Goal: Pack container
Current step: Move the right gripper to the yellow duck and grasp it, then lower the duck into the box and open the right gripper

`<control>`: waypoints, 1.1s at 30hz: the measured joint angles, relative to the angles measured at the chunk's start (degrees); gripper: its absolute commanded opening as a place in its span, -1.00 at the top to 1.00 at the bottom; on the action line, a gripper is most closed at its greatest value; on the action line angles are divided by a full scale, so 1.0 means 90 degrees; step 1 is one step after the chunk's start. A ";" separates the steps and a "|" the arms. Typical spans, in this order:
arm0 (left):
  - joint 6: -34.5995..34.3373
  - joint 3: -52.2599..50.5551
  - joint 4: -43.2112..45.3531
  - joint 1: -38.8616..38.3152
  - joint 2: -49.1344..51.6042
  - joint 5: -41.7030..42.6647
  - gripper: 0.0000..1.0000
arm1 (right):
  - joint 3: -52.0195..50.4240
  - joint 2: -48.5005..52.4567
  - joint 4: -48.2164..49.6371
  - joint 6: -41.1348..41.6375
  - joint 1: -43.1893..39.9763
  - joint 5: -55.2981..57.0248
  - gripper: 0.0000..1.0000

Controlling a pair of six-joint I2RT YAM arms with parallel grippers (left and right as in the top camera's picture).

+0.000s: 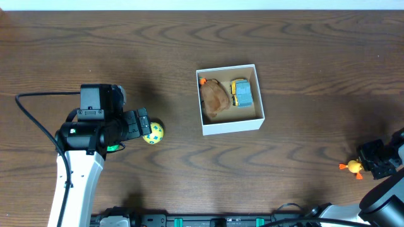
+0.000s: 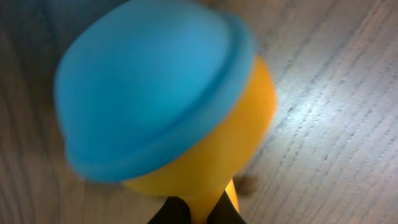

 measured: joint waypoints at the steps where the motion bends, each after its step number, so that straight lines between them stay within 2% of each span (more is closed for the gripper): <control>1: 0.0000 -0.0002 0.0002 0.0000 0.0000 -0.0002 -0.96 | 0.0002 -0.0017 -0.0002 -0.0015 0.0041 0.0002 0.97; 5: 0.0000 0.0000 0.0015 0.0000 0.0000 -0.0002 -0.96 | 0.0005 -0.0277 -0.0010 -0.0063 0.0401 0.0005 0.98; 11: 0.0000 0.0000 0.0036 0.0000 0.0000 0.0000 -0.96 | 0.0204 -0.1299 -0.0051 -0.0381 0.1540 -0.0053 0.97; 20: 0.0000 -0.0002 0.0063 -0.0002 0.0000 0.0007 -0.96 | 0.1110 -0.2854 0.0231 -0.0843 0.4420 -0.0221 0.98; 27: 0.0000 -0.0002 0.0066 0.0000 0.0000 0.0039 -0.96 | 0.1195 -0.2822 0.0806 -0.0505 0.6212 -0.0182 0.97; 33: 0.0000 -0.0002 0.0066 -0.0002 0.0000 0.0044 -0.96 | 0.1195 -0.2011 0.1139 -0.0347 0.7473 0.0260 0.97</control>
